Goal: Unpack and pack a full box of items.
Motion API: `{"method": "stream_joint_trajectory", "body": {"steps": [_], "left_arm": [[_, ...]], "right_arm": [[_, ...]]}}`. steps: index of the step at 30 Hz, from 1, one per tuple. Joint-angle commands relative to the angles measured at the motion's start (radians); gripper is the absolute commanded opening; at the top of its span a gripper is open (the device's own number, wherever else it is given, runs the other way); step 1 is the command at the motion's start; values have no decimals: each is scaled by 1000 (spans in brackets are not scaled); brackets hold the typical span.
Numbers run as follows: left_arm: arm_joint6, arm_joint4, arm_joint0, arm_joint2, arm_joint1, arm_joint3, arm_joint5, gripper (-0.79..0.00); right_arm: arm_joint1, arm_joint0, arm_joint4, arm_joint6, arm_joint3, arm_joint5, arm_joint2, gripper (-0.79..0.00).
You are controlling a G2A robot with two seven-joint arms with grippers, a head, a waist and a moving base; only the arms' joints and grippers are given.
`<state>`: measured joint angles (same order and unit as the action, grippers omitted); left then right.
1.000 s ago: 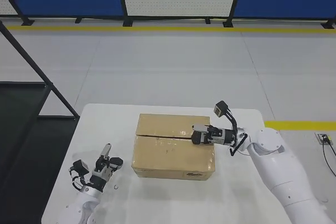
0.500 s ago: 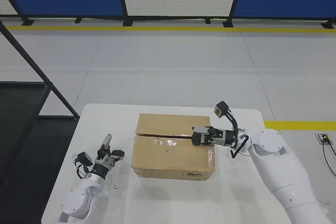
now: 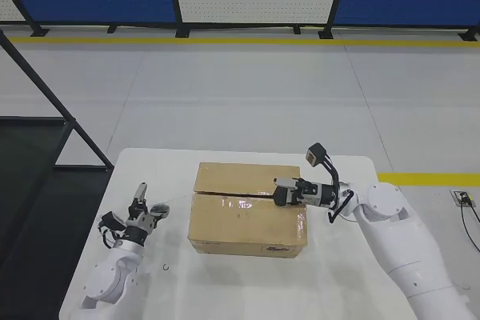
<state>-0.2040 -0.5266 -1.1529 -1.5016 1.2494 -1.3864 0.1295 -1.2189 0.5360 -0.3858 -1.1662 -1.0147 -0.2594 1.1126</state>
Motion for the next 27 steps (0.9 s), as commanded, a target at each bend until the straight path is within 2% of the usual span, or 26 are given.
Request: {"method": "stream_joint_trajectory", "body": {"steps": [1,8,15,27], "left_arm": [[-1,-7,1,-10,0,-9,9,0],[-2,-14,13,-41,-2,-56,6,0],[-9,0,43,-38,-2,-74,-9,0],[-22,-41,106,-36,2,-36,-48,0]], "right_arm": [[0,-3,-1,1,5,0,-1,0],[-2,-9,-14,5,20,5,-6,0],[-1,-14,-18,-3,36,3,-7,0],[5,-7,-26,-20,40,9,2,0]]}}
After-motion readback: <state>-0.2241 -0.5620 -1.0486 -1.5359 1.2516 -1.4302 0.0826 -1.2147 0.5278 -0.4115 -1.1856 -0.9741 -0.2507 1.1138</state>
